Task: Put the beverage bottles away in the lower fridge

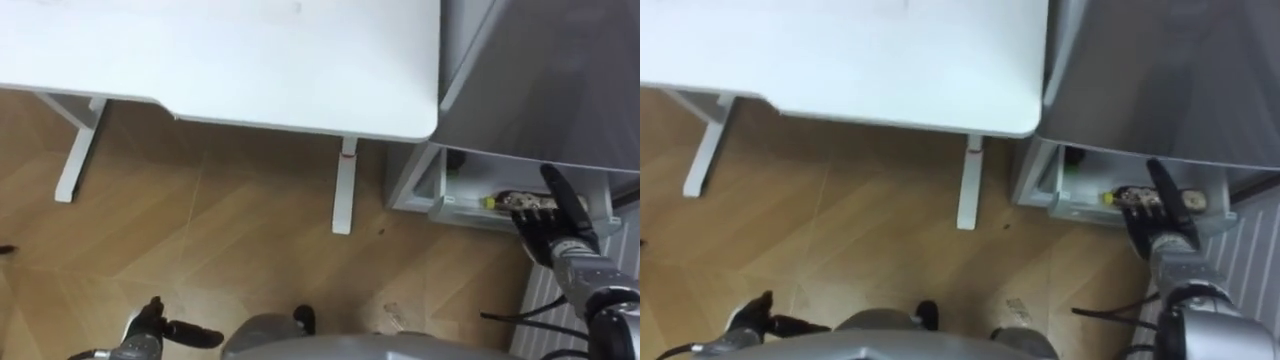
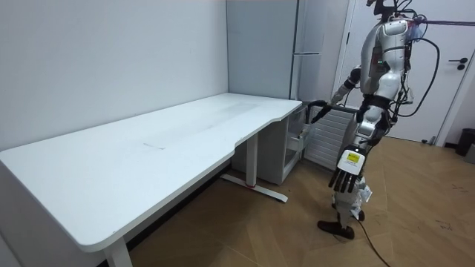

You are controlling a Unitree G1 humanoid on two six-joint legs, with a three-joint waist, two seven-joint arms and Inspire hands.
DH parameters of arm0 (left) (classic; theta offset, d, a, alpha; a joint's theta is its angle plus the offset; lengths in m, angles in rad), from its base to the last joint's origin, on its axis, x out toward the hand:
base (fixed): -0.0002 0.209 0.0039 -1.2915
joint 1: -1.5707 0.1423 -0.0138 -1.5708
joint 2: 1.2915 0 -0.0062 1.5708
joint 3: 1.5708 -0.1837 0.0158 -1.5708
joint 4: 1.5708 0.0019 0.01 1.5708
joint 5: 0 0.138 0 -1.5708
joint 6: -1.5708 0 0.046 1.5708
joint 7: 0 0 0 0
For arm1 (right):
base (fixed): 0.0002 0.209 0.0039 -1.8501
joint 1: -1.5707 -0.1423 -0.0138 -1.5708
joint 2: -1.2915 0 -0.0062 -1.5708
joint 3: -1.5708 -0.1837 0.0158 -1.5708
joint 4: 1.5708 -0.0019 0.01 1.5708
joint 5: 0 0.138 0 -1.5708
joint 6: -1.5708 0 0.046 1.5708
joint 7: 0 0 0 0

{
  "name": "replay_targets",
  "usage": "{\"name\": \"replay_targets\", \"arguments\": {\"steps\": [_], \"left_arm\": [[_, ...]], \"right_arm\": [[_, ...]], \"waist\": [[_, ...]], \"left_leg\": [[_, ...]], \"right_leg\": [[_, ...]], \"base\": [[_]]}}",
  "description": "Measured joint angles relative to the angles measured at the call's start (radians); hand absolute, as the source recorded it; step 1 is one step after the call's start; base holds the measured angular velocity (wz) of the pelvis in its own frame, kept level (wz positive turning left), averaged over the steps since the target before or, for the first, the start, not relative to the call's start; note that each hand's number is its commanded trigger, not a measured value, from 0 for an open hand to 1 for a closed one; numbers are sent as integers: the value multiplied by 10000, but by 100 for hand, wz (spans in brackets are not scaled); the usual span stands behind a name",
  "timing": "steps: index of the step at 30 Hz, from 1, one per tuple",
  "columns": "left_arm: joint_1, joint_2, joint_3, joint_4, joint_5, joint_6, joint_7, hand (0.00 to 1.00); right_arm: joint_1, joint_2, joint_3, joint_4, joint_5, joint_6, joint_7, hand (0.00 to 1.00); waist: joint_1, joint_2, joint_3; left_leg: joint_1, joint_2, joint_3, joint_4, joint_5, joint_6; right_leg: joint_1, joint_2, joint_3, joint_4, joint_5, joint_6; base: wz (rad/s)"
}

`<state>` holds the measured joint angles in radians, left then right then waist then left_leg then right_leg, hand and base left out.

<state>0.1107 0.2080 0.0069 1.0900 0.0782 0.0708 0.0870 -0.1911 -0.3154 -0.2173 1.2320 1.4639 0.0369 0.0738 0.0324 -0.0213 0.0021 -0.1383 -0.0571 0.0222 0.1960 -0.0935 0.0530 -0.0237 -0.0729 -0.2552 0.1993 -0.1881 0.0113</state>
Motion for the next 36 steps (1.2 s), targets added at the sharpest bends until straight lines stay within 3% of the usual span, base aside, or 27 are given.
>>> {"name": "replay_targets", "arguments": {"steps": [3,8,18,19,24,36], "left_arm": [[3,-31,14,53,-46,-218,23,0],[102,-125,111,37,16,-465,180,0],[424,-210,334,-18,438,-438,188,0],[447,-209,335,-19,438,-424,188,0],[430,-197,304,-21,511,-408,189,0],[57,-174,294,-12,732,-398,78,0]], "right_arm": [[444,174,9,-83,-4,-56,92,0],[1055,446,20,-471,-85,-237,108,0],[1516,581,-18,-842,-200,-240,131,0],[1689,601,-21,-945,-200,-240,127,0],[1984,659,-3,-1052,-227,-229,134,0],[2616,897,49,-516,-1085,-217,382,0]], "waist": [[7,-75,39],[-11,-95,21],[-298,-32,27],[-299,-37,-4],[-534,-69,-15],[-638,-115,96]], "left_leg": [[404,-6,85,-217,-15,-21],[649,35,293,-243,-175,-49],[1133,40,321,-159,-436,-64],[1142,38,323,-131,-462,-63],[1142,27,324,-141,-467,-62],[1326,135,571,-85,-578,-83]], "right_leg": [[334,20,103,-198,-3,8],[604,62,340,-328,-4,13],[1103,108,547,-546,-45,60],[1148,109,546,-596,-49,65],[1146,102,555,-597,-48,67],[1175,175,897,-485,-48,46]], "base": [[-9],[-14],[-3],[0],[0],[-8]]}}
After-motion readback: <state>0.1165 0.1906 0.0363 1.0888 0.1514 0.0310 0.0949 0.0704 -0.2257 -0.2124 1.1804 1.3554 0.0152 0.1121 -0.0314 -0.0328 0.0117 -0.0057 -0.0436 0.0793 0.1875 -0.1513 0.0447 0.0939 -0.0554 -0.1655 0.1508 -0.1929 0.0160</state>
